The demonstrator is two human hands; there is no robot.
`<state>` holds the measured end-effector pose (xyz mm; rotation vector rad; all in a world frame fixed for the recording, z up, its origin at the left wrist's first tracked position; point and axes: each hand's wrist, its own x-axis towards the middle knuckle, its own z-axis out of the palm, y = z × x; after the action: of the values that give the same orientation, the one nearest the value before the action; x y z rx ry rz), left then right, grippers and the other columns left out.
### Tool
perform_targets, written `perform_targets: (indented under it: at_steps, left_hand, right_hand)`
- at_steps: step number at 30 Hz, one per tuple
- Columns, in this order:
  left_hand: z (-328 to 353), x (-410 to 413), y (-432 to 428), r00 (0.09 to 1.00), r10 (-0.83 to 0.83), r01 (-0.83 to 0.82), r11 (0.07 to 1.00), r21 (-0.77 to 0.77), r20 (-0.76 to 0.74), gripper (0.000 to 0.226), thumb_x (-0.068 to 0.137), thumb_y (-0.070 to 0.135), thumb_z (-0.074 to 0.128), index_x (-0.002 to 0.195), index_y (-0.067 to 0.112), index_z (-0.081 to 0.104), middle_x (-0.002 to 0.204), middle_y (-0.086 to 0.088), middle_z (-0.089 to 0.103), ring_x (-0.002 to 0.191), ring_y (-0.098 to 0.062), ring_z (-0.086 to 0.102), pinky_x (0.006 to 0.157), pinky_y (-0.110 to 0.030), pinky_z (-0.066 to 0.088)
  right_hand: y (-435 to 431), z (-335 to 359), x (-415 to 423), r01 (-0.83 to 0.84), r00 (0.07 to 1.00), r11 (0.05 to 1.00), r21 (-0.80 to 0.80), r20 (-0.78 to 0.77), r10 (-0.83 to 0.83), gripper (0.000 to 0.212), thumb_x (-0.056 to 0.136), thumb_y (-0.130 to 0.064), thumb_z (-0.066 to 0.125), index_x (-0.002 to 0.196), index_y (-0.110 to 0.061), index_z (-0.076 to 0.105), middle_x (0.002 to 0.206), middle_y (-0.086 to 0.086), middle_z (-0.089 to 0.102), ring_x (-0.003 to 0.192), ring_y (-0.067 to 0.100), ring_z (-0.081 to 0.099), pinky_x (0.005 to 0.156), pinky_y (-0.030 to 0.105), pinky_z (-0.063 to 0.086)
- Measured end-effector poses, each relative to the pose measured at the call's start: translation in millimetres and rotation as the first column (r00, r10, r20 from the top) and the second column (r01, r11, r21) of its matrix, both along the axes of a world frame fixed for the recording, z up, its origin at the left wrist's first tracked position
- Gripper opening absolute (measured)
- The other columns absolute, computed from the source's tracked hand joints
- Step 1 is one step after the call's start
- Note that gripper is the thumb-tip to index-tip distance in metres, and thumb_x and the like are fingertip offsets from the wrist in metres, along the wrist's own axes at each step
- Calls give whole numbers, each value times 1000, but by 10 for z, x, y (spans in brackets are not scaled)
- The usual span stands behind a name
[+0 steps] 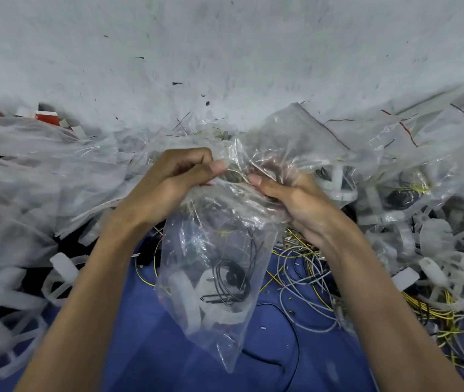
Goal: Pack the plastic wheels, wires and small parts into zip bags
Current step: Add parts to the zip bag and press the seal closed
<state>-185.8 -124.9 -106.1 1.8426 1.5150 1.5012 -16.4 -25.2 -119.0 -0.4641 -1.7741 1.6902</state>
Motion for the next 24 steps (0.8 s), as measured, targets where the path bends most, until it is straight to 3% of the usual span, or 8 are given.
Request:
perform_targets:
  at_steps: [3,6,9,12,14,17,21,24]
  left_hand:
    - [8,95,1,996,46,-46,999,2,-81,44,82,42,56,56,11,39,55,-11,38,53,-18,41,58,-26,31]
    - [21,201,7,996,52,-46,996,81,-66,42,88,27,51,56,6,37,54,-13,30,49,-9,32,52,-23,25]
    - [30,282,25,998,19,-12,990,143,-51,42,93,26,47,59,6,34,58,-12,28,53,-18,29,52,-31,27]
    - [25,345,31,996,-32,44,985,165,-78,55,91,44,49,64,-3,38,61,-20,34,56,-31,35,54,-39,29]
    - [33,351,19,995,-42,59,980,192,-95,55,87,50,45,64,1,37,62,-20,33,56,-22,33,53,-34,29]
    - [56,279,5,996,-5,28,966,258,-91,48,89,47,44,65,6,38,63,-16,31,58,-18,30,54,-34,28]
    - [38,207,15,994,77,-53,960,276,-76,37,93,38,48,66,16,37,62,0,30,60,-6,30,56,-21,26]
    - [19,209,44,985,143,-112,957,268,-98,31,93,32,42,65,20,36,62,9,32,60,-2,30,58,-17,27]
  right_hand:
    - [-1,8,44,-75,994,991,112,83,66,19,82,-5,63,88,-23,68,90,-5,73,89,9,67,83,21,52]
    - [-11,29,127,-110,966,970,218,254,53,19,84,-9,64,85,-27,71,97,-2,72,87,3,65,78,15,50]
    - [-93,99,160,-382,827,889,251,522,208,12,90,-24,58,94,-20,69,94,-6,72,91,5,66,75,16,48]
    - [-173,100,78,-538,675,753,380,729,115,37,89,-39,57,122,-22,55,102,-5,69,100,11,62,89,32,50]
    - [-198,101,15,-504,736,651,567,677,-20,37,89,-34,60,117,-10,55,97,0,65,95,19,61,87,39,48]
    - [-207,146,-4,-348,872,727,592,489,18,31,85,-29,65,113,-17,57,90,-16,58,85,4,57,82,26,48]
    - [-216,98,-23,-421,748,814,400,661,61,32,97,-45,37,121,-33,53,116,-4,62,110,15,54,89,28,41]
    - [-228,93,-58,-308,821,816,489,570,-32,31,90,-47,36,114,-37,53,91,-14,63,79,-3,53,75,23,40]
